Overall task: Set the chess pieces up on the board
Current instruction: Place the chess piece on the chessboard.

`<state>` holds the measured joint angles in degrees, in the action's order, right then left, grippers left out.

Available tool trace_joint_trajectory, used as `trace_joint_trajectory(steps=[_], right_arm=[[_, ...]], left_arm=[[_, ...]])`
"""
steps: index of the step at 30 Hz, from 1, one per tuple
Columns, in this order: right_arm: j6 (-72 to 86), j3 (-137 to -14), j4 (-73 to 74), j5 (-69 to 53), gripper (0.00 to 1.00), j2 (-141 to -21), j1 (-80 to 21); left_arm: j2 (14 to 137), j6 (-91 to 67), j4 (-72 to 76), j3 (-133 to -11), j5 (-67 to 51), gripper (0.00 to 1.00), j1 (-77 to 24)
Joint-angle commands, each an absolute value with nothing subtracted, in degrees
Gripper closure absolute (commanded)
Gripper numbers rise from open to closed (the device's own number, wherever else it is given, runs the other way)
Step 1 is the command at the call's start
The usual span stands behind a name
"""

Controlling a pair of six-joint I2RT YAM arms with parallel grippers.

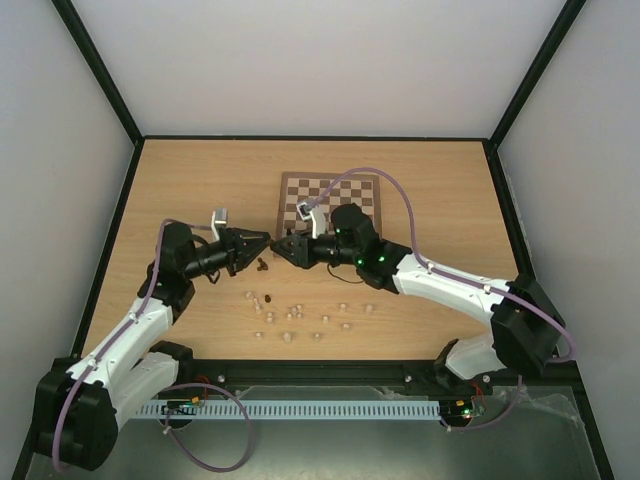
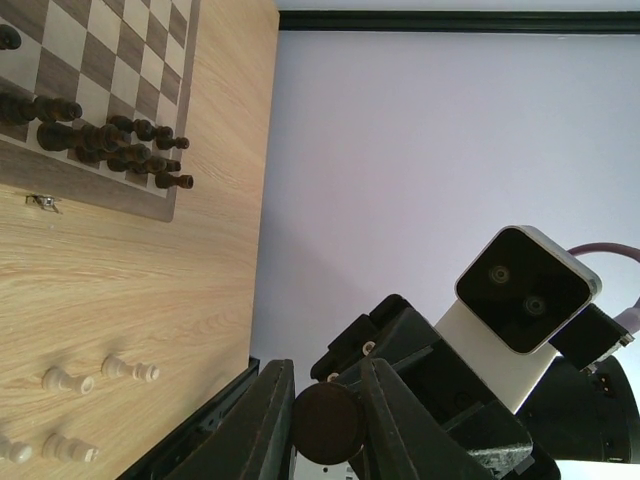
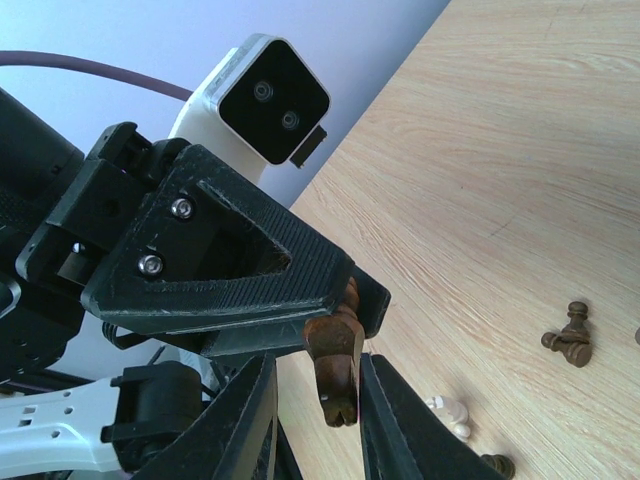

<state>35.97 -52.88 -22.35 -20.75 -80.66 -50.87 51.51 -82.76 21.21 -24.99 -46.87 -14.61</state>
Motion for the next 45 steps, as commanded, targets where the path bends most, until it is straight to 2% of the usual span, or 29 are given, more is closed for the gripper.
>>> trace_joint_trajectory(steps=[1, 5, 10, 14, 17, 19, 21, 23, 27, 35, 45], right_arm=[[34.6, -54.7, -22.7, -21.3, 0.76, -81.6, -51.3], [34.5, -54.3, -22.6, -21.0, 0.78, -81.7, -51.3], [34.3, -54.4, -22.4, -20.8, 0.92, -81.7, -51.4], [34.1, -55.1, -20.5, -20.3, 0.96, -81.9, -51.3], [33.5, -58.3, -14.6, -19.8, 0.97, -82.2, -51.4], [32.8, -60.8, -8.8, -18.5, 0.98, -82.2, -51.3], [31.7, -63.7, -1.8, -16.6, 0.98, -82.1, -51.4], [30.1, -67.4, 6.7, -14.8, 0.98, -82.7, -51.4], [27.7, -75.2, 20.3, -10.6, 0.98, -86.0, -51.3], [23.5, -96.2, 45.3, -1.6, 0.99, -102.8, -51.2], [23.9, -110.8, 59.3, 10.3, 0.98, -117.8, -51.4]], left_arm=[[51.9, -87.2, 22.3, -24.0, -47.8, 0.85, -14.9], [52.4, -87.4, 22.7, -24.1, -47.9, 0.85, -14.9], [52.4, -87.5, 23.0, -23.7, -47.7, 0.85, -14.9], [52.7, -86.9, 22.7, -23.7, -47.1, 0.82, -14.9], [54.1, -84.0, 20.5, -25.1, -46.4, 0.71, -14.7], [54.6, -78.6, 15.7, -27.2, -45.4, 0.55, -13.7], [54.8, -75.0, 12.3, -28.5, -45.0, 0.43, -11.7], [54.7, -71.6, 8.8, -29.6, -45.0, 0.38, -8.6], [54.7, -67.0, 5.4, -29.9, -46.3, 0.38, -3.0], [53.6, -59.6, 0.3, -27.7, -46.7, 0.35, 2.9], [54.9, -55.1, -0.8, -26.4, -49.1, 0.34, 5.4]])
